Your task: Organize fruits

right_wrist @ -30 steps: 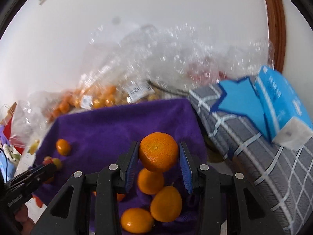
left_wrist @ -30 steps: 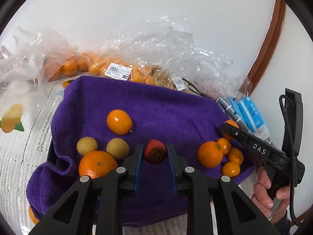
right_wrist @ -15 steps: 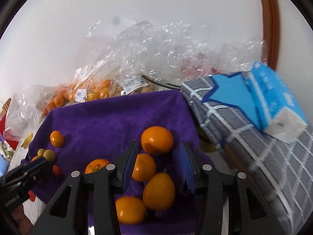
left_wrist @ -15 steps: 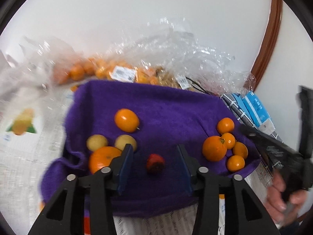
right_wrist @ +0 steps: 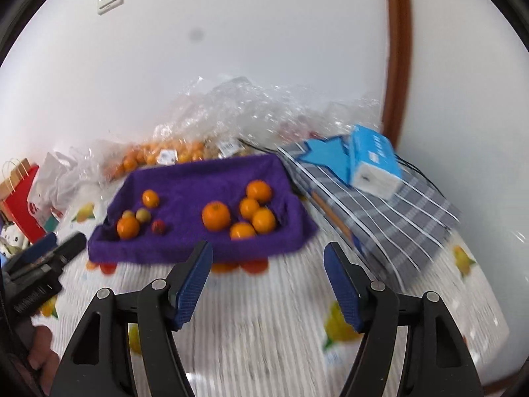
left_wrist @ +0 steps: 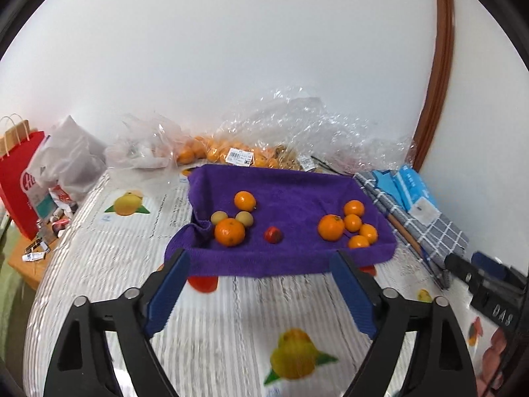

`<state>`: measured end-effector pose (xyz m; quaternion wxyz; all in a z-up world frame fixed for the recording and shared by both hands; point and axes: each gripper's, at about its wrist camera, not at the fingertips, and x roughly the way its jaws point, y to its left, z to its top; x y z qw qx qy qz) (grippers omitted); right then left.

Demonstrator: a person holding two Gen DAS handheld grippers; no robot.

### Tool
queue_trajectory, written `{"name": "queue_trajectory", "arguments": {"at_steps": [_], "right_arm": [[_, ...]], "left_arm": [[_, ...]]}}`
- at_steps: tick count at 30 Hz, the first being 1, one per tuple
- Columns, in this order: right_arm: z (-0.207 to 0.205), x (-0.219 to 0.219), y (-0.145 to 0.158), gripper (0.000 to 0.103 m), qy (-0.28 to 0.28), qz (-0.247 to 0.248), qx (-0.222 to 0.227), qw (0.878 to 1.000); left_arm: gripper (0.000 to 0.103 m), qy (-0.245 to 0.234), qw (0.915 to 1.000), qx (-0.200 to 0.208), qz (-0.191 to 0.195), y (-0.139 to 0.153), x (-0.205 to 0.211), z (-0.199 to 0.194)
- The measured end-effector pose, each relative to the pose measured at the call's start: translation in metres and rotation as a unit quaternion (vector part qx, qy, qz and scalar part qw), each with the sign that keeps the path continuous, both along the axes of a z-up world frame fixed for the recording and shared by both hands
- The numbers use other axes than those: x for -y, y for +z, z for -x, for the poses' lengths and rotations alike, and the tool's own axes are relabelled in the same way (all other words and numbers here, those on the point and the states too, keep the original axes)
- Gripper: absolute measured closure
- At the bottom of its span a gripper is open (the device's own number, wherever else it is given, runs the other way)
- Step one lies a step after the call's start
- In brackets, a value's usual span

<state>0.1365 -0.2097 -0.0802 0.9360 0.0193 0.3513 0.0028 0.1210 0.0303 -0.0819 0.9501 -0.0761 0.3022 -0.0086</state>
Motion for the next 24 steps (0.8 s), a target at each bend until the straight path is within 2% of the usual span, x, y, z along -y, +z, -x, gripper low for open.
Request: {"name": "queue_trajectory", "arguments": {"at_steps": [2, 5, 8, 12, 16, 20, 24], "right_arm": [[0.021, 0.0, 0.003, 0.016, 0.006, -0.009, 0.008, 1.0], [0.047, -0.002, 0.009, 0.007, 0.021, -0.009, 0.021, 1.0], [0.063, -0.005, 0.014, 0.006, 0.02, 0.01, 0.032, 0.999], [0.076, -0.004, 0.019, 0.006, 0.024, 0.0, 0.032, 0.999], [0.085, -0.002, 0.025, 0.006, 0.017, 0.002, 0.037, 0.999], [0.092, 0.002, 0.024, 0.006, 0.009, -0.007, 0.041, 0.999], [0.093, 0.004, 0.024, 0.006, 0.01, -0.008, 0.037, 0.999]], "left_arm": [[0.008, 0.004, 1.0, 0.005, -0.003, 0.004, 0.003, 0.012], [0.007, 0.005, 0.9999, 0.007, -0.007, 0.01, 0.008, 0.026], [0.006, 0.011, 0.9995, 0.017, -0.024, 0.018, 0.017, 0.042], [0.006, 0.011, 0.9984, 0.027, -0.049, 0.028, 0.03, 0.057], [0.005, 0.005, 0.9989, 0.032, -0.035, 0.034, 0.033, 0.066], [0.005, 0.01, 0.9985, 0.033, -0.042, 0.034, 0.036, 0.07], [0.005, 0.008, 0.9989, 0.029, -0.034, 0.033, 0.035, 0.073]]}}
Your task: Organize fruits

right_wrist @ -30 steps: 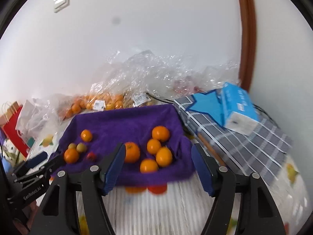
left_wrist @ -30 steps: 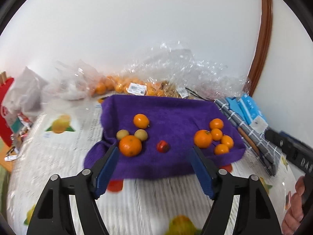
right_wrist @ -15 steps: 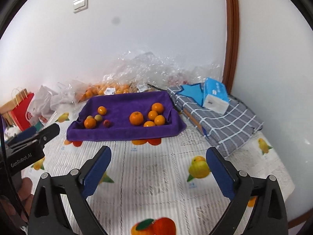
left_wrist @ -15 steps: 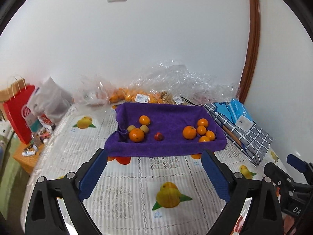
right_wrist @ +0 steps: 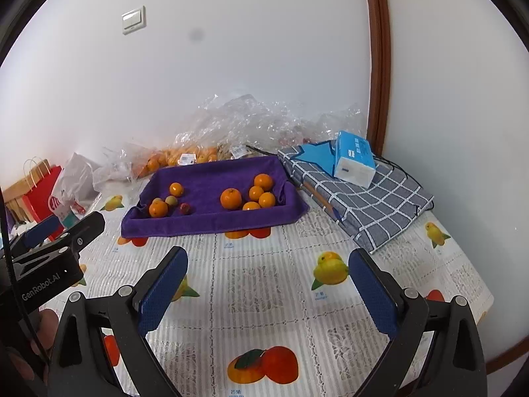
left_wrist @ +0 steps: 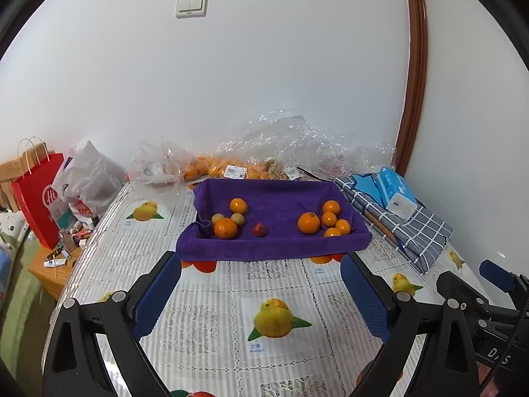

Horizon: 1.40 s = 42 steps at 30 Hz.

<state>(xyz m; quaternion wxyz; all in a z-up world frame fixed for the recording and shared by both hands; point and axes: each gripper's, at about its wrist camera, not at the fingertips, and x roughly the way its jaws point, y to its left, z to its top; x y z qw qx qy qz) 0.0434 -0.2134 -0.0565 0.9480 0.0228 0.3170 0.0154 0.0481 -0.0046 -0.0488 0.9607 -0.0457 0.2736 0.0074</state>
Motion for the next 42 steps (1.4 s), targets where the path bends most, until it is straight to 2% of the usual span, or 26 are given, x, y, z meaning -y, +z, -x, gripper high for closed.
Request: {"name": "queue_trajectory", "arguments": {"at_steps": [11, 42], "right_arm": [[-0.001, -0.005, -0.006, 0.006, 0.004, 0.014, -0.004, 1.0], [0.001, -0.008, -0.006, 0.006, -0.004, 0.016, 0.0, 1.0]], "left_arm": [[0.005, 0.005, 0.9999, -0.013, 0.003, -0.007, -0.004, -0.006], [0.005, 0.013, 0.9998, -0.011, -0.012, -0.005, -0.009, -0.005]]}}
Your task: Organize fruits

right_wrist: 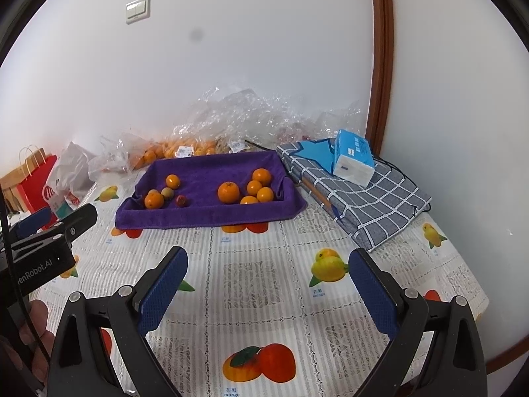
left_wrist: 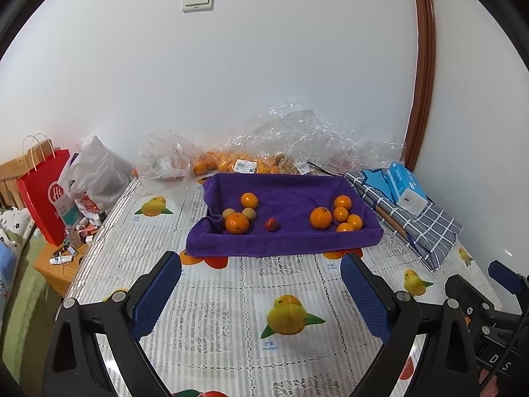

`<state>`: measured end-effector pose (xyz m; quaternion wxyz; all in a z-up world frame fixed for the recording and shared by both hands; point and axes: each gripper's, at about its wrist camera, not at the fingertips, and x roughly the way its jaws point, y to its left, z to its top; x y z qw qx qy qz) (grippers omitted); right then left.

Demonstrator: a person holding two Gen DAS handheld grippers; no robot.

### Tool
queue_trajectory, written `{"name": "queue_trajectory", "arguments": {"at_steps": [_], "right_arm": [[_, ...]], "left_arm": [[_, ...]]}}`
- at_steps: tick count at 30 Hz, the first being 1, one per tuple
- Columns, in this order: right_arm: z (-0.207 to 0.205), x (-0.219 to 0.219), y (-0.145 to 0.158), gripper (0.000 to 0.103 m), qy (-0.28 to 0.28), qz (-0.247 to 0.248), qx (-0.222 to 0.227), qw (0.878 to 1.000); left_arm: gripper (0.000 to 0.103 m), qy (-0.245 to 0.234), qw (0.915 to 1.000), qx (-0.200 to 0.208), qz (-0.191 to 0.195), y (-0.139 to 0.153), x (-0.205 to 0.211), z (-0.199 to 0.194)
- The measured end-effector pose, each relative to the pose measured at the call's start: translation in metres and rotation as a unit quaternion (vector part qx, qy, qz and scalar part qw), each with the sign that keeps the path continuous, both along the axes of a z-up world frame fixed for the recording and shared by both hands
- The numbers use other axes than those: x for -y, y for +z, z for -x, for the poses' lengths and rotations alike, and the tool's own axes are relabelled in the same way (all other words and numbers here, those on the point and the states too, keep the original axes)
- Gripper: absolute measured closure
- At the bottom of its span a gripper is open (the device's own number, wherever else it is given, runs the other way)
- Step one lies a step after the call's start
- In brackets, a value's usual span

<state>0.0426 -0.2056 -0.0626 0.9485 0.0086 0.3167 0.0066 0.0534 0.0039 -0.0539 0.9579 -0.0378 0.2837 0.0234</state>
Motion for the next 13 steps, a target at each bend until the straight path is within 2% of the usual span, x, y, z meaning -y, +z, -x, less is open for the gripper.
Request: {"name": "queue_trajectory", "arguments": {"at_steps": [13], "right_arm": [[0.0016, -0.0011, -0.0017, 0.006, 0.005, -0.001, -0.001, 1.0]], "left_arm": [[0.005, 0.006, 1.0, 0.002, -0.002, 0.0008, -0.0028, 0.0012]]}}
